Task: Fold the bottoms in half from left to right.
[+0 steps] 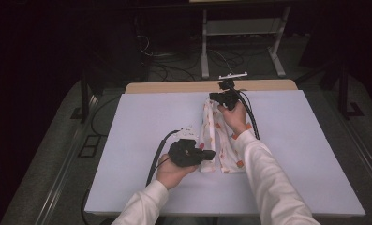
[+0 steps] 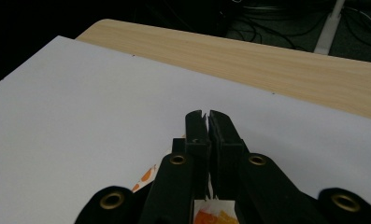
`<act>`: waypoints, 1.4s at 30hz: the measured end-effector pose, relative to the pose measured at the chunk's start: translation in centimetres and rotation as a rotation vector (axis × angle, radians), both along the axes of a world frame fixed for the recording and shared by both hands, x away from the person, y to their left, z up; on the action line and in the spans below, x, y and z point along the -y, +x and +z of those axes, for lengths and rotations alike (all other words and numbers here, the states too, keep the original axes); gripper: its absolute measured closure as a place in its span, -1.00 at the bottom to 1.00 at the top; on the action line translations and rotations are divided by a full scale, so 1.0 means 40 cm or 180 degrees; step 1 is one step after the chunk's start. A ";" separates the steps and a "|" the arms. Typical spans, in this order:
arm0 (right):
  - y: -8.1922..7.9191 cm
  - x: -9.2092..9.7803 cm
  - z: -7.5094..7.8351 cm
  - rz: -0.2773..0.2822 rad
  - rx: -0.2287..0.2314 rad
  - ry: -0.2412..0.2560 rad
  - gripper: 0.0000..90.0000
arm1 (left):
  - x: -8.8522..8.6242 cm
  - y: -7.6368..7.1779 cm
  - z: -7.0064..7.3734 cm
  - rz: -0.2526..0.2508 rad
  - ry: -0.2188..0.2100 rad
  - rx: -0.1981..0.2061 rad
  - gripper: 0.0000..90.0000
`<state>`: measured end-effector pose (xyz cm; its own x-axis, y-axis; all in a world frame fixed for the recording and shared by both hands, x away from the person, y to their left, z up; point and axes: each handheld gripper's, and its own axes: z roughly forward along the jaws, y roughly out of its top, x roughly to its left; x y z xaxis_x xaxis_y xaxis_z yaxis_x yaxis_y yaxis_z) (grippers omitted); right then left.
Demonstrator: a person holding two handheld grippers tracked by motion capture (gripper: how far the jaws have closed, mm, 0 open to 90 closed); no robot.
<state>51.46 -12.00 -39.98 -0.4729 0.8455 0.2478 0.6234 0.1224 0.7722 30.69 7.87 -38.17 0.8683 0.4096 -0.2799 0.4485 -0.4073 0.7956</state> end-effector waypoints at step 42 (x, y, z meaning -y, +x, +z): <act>0.039 0.197 -0.068 0.0096 -0.0305 0.0126 0.89 | 0.236 0.049 -0.047 -0.0272 0.0218 -0.0109 0.95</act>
<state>53.01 -19.87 -42.69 -0.4705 0.8199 0.3260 0.6912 0.1129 0.7138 32.65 -1.55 -40.04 0.8912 0.3537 -0.2840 0.4364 -0.4980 0.7494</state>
